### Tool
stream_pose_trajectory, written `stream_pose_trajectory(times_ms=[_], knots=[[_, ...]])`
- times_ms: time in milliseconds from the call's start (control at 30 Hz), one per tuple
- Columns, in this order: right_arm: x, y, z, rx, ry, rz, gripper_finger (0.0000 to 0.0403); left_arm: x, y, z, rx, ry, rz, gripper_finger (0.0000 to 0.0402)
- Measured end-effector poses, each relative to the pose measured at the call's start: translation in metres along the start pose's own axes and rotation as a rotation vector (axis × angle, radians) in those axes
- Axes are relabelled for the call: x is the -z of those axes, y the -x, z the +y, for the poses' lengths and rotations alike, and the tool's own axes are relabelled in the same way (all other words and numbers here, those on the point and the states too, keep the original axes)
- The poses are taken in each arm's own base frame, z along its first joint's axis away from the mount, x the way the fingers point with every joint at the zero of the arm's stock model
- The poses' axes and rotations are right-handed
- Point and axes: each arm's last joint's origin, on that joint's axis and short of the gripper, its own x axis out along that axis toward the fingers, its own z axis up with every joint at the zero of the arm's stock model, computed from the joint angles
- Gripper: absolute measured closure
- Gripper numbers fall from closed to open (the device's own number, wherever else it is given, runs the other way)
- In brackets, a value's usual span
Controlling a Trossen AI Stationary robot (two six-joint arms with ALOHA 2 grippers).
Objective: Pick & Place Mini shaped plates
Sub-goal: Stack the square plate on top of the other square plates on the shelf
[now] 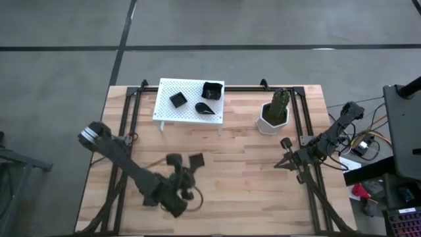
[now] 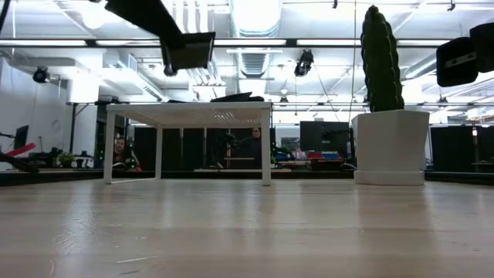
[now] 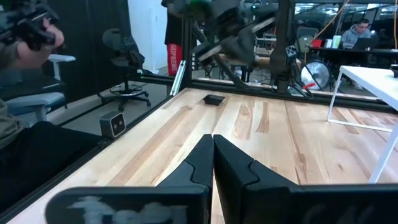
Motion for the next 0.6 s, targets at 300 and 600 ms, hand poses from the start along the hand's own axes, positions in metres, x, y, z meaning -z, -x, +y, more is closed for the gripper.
stream_pose_trajectory(times_ms=[300,600], knots=[[0.000,0.000,0.000,0.000,-0.001,-0.001,0.0394,-0.021,-0.004,0.080,-0.096,0.134,0.047,0.0401],[0.000,0.000,0.000,0.000,0.001,0.000,0.0394,-0.030,-0.035,0.148,-0.194,0.202,0.143,0.0401]])
